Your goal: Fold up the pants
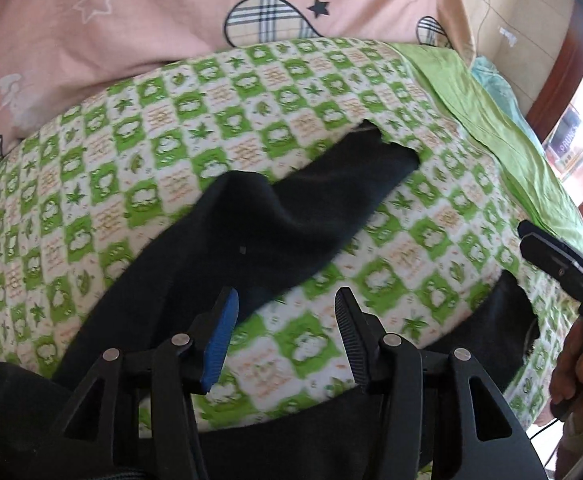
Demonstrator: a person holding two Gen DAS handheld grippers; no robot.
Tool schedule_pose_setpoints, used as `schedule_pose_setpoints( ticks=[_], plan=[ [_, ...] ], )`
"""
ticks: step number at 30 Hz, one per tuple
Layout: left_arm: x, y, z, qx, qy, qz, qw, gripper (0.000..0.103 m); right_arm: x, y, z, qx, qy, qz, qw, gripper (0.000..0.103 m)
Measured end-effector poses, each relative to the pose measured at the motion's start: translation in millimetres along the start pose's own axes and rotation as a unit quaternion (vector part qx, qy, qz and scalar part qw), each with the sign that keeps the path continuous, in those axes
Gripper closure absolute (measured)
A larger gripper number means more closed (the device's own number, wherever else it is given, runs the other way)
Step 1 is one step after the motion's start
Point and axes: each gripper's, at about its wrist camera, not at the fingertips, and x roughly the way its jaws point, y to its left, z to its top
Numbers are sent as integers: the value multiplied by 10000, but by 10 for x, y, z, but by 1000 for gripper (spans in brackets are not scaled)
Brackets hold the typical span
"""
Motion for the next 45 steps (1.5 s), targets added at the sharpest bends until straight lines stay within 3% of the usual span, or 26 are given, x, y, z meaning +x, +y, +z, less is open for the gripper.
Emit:
schedule_pose_setpoints(
  ticks=[2, 10, 16, 22, 26, 29, 30, 31, 33, 39, 45],
  plan=[
    [14, 83, 39, -15, -21, 63, 10000, 45, 117, 23, 128, -68, 71, 87, 9999, 48],
    [242, 449, 286, -162, 125, 227, 9995, 45, 678, 43, 614, -374, 437, 231, 9981, 48],
    [568, 522, 416, -47, 385, 598, 9975, 44, 1168, -136, 909, -490, 810, 74, 9955, 48],
    [838, 632, 522, -35, 675, 538, 9963, 45, 1621, -283, 1073, -583, 1186, -26, 9912, 48],
    [973, 718, 532, -143, 874, 260, 9957, 54, 1877, -303, 1137, -610, 1411, 53, 9881, 48],
    [1012, 717, 534, -65, 903, 199, 9957, 75, 2035, -279, 1151, -672, 1521, 102, 9860, 50],
    [1005, 707, 529, -15, 888, 186, 9959, 82, 2068, -279, 1152, -683, 1540, 142, 9856, 61],
    [987, 689, 523, 61, 853, 192, 9962, 86, 2093, -280, 1154, -703, 1551, 175, 9852, 80],
    [966, 620, 517, 179, 793, 240, 9964, 93, 2078, -302, 1165, -647, 1508, 236, 9862, 93],
    [515, 548, 371, 338, 476, 72, 9983, 95, 1633, -422, 1200, -423, 889, 494, 9939, 95],
    [-49, 429, -11, 460, 120, -211, 9986, 95, 1023, -481, 1049, -519, 473, 1075, 9917, 95]
  ],
)
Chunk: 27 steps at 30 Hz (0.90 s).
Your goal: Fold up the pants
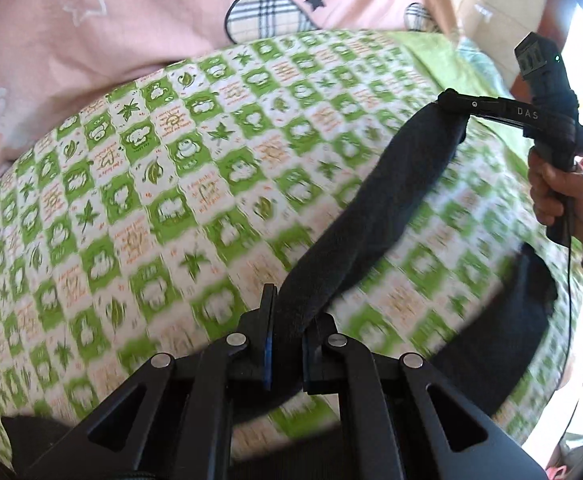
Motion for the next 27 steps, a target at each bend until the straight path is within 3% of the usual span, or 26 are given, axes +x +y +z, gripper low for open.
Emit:
schedule_pose_setpoints(
  ticks=[4, 10, 27],
  plan=[
    [-181, -178, -311, 48, -66, -76, 9999, 95, -375, 117, -281, -178, -71, 207, 9996, 95],
    [-408, -489, -690, 201, -191, -117, 9995, 95, -696, 240, -688, -383, 44, 109, 9992, 95],
    [-476, -960, -1265, 535, -248, -122, 9982, 95, -1293, 388, -1520, -490, -118, -78, 9987, 95]
  ],
)
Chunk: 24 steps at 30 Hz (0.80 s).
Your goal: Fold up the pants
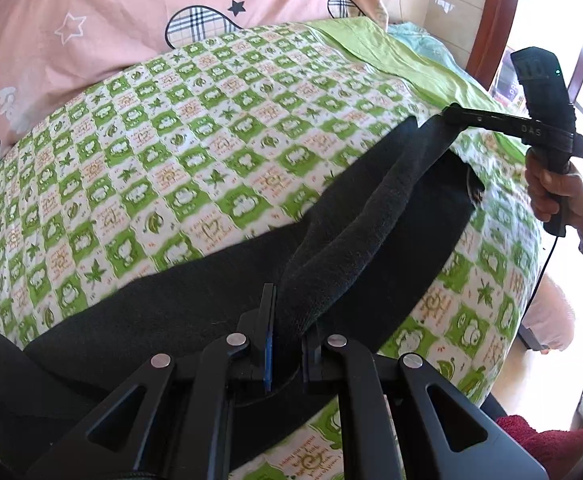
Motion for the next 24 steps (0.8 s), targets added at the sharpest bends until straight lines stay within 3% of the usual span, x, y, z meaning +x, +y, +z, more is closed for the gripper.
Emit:
schedule_pose_setpoints(
  ticks=[8, 12, 14, 16, 18, 20, 24],
  plan=[
    [106, -60, -217, 38, 51, -63, 10000, 94, -54, 67, -382, -73, 274, -296, 9992, 95],
    [224, -85, -266, -28, 207, -65, 9998, 89, -12, -24, -489, 199, 458, -361, 9981, 95],
    [264, -101, -294, -91, 248, -52, 9996, 86, -16, -34, -523, 256, 404, -522, 9975, 88],
    [264, -118, -329, -158, 254, -51, 9995, 76, -44, -39, -549, 409, 383, -665, 9962, 71],
    [228, -139, -370, -212, 245, -150, 9994, 59, -111, -34, -567, 530, 307, -728, 9955, 67],
    [156, -150, -427, -303, 200, -154, 9992, 50, -208, 7, -582, 558, 182, -766, 9953, 67],
    [-16, -63, -563, -706, 134, -45, 9974, 48, -392, 157, -568, 591, -165, -833, 9946, 65]
  ],
)
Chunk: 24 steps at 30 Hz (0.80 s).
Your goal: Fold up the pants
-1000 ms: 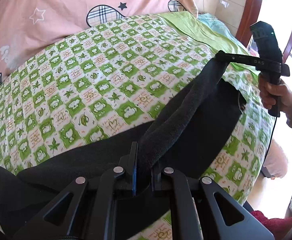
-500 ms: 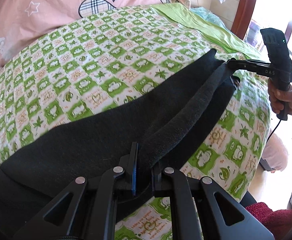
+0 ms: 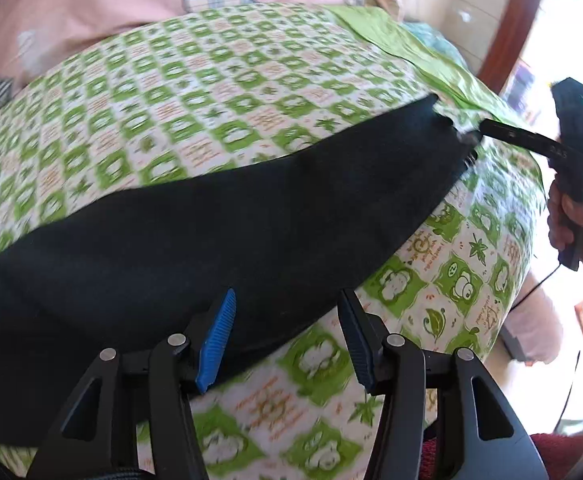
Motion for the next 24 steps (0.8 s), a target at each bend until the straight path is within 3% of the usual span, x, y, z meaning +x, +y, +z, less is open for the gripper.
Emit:
schedule_pose_setpoints(
  ticks=[4, 11, 16, 24],
  plan=[
    [-199, 203, -93, -530, -104, 111, 9985, 46, -85, 209, 5, 5, -228, 191, 9996, 62],
    [-503, 733, -200, -1388, -150, 654, 9880, 37, 135, 817, -37, -266, -59, 855, 9960, 61],
    [-623, 1233, -141, -2073, 20, 1192, 9710, 36, 405, 1371, -111, -663, 168, 1298, 9892, 61],
    [-783, 1908, 160, -2951, 119, 1529, 9431, 34, 799, 2221, -191, -1278, 512, 2030, 9694, 61]
  ],
)
